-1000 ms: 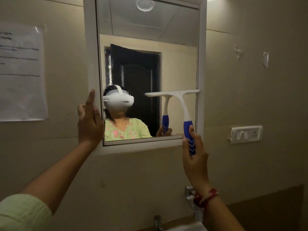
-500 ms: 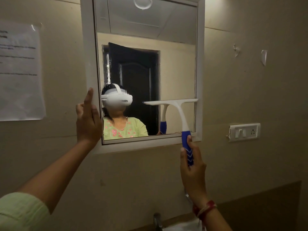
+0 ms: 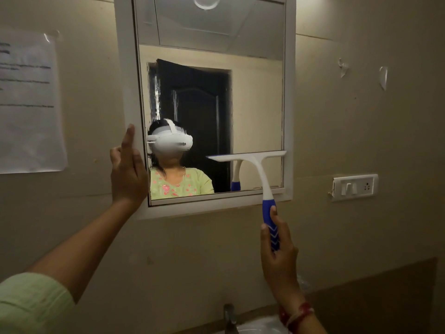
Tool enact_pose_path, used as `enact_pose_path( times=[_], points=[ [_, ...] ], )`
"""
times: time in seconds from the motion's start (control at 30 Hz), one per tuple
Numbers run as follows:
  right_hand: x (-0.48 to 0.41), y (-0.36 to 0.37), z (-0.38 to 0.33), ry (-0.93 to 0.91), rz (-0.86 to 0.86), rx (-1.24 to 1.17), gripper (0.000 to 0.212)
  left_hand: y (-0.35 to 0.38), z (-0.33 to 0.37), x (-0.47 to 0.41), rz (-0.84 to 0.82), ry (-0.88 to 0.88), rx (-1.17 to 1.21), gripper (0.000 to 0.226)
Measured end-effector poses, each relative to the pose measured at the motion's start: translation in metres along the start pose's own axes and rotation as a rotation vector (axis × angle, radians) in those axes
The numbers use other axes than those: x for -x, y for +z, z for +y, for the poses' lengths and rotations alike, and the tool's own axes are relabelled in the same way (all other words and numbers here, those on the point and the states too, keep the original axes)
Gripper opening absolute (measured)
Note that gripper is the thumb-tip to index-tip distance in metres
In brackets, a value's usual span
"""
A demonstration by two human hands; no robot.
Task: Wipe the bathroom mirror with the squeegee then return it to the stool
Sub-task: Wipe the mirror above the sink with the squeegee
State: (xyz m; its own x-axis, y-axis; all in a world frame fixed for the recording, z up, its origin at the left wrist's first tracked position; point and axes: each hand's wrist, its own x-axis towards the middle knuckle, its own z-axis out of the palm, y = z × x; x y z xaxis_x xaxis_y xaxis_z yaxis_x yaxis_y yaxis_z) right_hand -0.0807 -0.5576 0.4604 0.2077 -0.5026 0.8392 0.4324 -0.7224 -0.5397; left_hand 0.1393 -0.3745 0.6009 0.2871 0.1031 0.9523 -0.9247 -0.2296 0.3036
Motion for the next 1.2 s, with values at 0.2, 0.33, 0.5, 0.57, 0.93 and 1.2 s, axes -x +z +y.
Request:
enact_pose_path(
  times=[0.2,0.33,0.5,0.57,0.93,1.2],
  points=[
    [-0.028,0.003,-0.018,0.033,0.007,-0.028,0.034,0.002,-0.001,0.000,0.006,0.029,-0.011,0.047],
    [-0.015,-0.002,-0.013,0.031,-0.010,0.012,0.034,0.002,-0.001,-0.001,-0.003,0.027,-0.021,0.047],
    [0.024,-0.014,-0.001,0.048,-0.062,0.067,0.043,0.003,-0.002,0.000,0.000,0.016,-0.016,0.047],
    [0.022,-0.017,-0.005,0.036,-0.059,0.080,0.044,0.002,0.000,0.001,0.007,-0.002,-0.004,0.047],
    [0.031,-0.004,-0.001,0.149,-0.034,0.021,0.040,0.002,0.000,0.000,-0.005,-0.003,-0.011,0.047],
    [0.039,-0.004,-0.002,0.172,-0.035,0.028,0.043,0.003,-0.002,0.001,-0.005,0.020,-0.023,0.048]
  ],
)
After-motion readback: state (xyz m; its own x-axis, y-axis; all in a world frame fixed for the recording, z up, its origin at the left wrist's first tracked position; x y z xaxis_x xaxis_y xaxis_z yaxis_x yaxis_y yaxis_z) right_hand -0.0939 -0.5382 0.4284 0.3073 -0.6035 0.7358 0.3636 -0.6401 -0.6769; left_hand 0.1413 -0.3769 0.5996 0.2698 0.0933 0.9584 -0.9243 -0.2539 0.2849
